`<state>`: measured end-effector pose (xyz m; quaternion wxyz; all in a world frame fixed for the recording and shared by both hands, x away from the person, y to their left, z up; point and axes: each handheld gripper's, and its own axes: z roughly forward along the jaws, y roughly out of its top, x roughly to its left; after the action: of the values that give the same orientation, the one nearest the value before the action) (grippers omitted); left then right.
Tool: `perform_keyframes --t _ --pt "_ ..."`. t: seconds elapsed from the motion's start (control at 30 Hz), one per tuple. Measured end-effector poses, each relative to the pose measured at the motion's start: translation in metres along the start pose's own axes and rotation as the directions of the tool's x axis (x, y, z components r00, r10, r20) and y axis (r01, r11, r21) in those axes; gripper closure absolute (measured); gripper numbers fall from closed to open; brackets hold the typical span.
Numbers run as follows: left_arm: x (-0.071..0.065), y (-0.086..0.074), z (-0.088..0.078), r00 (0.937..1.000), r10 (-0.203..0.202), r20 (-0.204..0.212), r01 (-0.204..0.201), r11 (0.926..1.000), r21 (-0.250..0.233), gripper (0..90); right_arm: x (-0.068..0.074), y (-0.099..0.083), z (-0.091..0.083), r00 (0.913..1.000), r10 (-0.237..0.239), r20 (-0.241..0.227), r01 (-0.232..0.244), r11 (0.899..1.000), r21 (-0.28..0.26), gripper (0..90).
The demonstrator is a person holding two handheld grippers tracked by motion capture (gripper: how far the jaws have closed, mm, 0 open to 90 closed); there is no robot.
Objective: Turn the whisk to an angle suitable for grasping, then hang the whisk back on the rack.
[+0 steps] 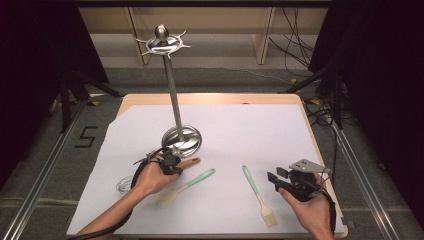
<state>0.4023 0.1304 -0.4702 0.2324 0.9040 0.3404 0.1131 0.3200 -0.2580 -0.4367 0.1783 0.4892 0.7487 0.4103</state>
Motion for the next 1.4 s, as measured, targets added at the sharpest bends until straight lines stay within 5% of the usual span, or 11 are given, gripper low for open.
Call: perform_keyframes --t 0.33,0.7,0.77,0.87,0.97,1.07,1.1,1.23,1.27,1.33,1.4 --pt "0.012 -0.003 -0.033 0.9997 -0.012 -0.022 0.010 0.9946 -0.103 61.3 -0.001 0.010 0.004 0.9999 0.010 0.008 -0.010 1.000 0.020 61.8" --pt "0.015 0.006 -0.034 0.9997 0.000 -0.024 -0.002 0.9970 -0.078 40.0 -0.004 0.008 -0.002 0.9994 -0.034 0.003 0.034 0.998 0.058 65.4" --pt "0.017 0.011 -0.034 0.9996 0.023 -0.017 -0.024 0.9987 -0.045 39.2 -0.006 0.007 -0.001 0.9990 -0.044 -0.009 0.044 0.997 0.064 65.5" --pt "0.021 0.019 -0.033 0.9984 0.054 0.017 -0.055 0.9984 0.014 41.1 -0.001 0.009 -0.005 0.9998 0.017 -0.003 -0.017 0.997 0.072 65.5" --pt "0.023 0.025 -0.030 0.9941 0.088 0.063 -0.093 0.9926 0.078 42.8 -0.004 0.010 -0.004 0.9990 -0.044 0.008 0.043 0.998 0.041 65.5" --pt "0.025 0.028 -0.026 0.9911 0.091 0.097 -0.103 0.9869 0.125 43.4 -0.001 0.009 -0.005 0.9999 -0.005 -0.014 0.006 0.997 0.071 65.5" --pt "0.027 0.029 -0.021 0.9882 0.112 0.105 -0.131 0.9728 0.191 44.3 -0.001 0.007 -0.003 0.9999 0.002 -0.011 -0.002 0.999 0.053 65.6" --pt "0.031 0.030 -0.014 0.9872 0.115 0.110 -0.139 0.9607 0.240 44.7 -0.003 0.008 -0.004 0.9993 -0.030 -0.021 0.031 0.997 0.072 65.5" --pt "0.032 0.031 -0.012 0.9856 0.122 0.117 -0.149 0.9561 0.252 45.5 0.001 0.008 -0.004 0.9999 0.009 -0.010 -0.008 0.998 0.057 65.5" --pt "0.034 0.031 -0.009 0.9853 0.125 0.116 -0.152 0.9536 0.260 45.9 -0.001 0.008 -0.002 0.9997 -0.013 -0.022 0.014 0.999 0.039 65.5" --pt "0.035 0.032 -0.007 0.9842 0.130 0.120 -0.158 0.9495 0.271 46.8 0.000 0.009 -0.005 0.9998 0.008 -0.019 -0.007 0.997 0.080 65.5"
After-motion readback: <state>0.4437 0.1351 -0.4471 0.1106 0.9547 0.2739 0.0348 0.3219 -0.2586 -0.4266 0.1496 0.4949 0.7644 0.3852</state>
